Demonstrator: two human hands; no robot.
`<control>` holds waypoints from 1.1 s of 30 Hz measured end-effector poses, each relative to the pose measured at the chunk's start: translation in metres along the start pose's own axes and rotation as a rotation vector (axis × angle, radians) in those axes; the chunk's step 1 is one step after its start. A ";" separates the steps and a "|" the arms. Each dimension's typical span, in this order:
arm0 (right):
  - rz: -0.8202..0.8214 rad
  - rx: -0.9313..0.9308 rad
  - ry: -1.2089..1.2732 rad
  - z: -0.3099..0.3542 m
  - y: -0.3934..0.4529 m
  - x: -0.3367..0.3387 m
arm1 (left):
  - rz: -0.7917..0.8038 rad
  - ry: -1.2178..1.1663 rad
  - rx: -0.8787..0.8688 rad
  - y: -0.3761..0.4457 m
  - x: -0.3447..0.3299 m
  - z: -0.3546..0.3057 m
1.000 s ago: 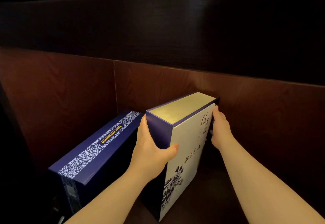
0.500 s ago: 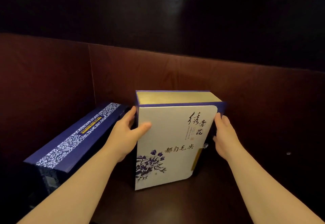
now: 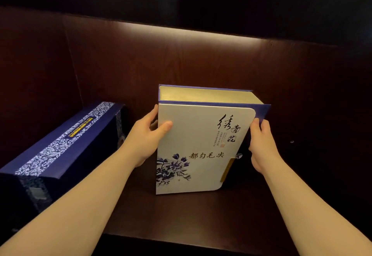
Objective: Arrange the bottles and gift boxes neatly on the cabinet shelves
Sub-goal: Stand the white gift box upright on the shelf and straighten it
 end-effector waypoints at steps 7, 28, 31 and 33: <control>-0.104 0.014 -0.059 -0.004 -0.019 0.057 | 0.091 0.013 0.005 0.000 -0.042 0.006; -0.028 0.099 -0.037 -0.037 -0.042 0.186 | 0.092 0.077 -0.052 -0.059 -0.137 0.008; 0.097 0.047 -0.023 -0.057 -0.049 0.183 | 0.070 0.101 0.007 -0.075 -0.133 0.021; 0.181 -0.013 -0.015 -0.075 -0.057 0.174 | 0.038 0.078 0.071 -0.085 -0.134 0.031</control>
Point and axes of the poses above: each hand's wrist, its own y-axis towards the middle knuckle, its own x-axis out of the back of the hand, z = x × y, the point moved 5 cm from there along y, towards the middle knuckle, and after that the axes turned 9 degrees about -y, right-handed, at the moved point
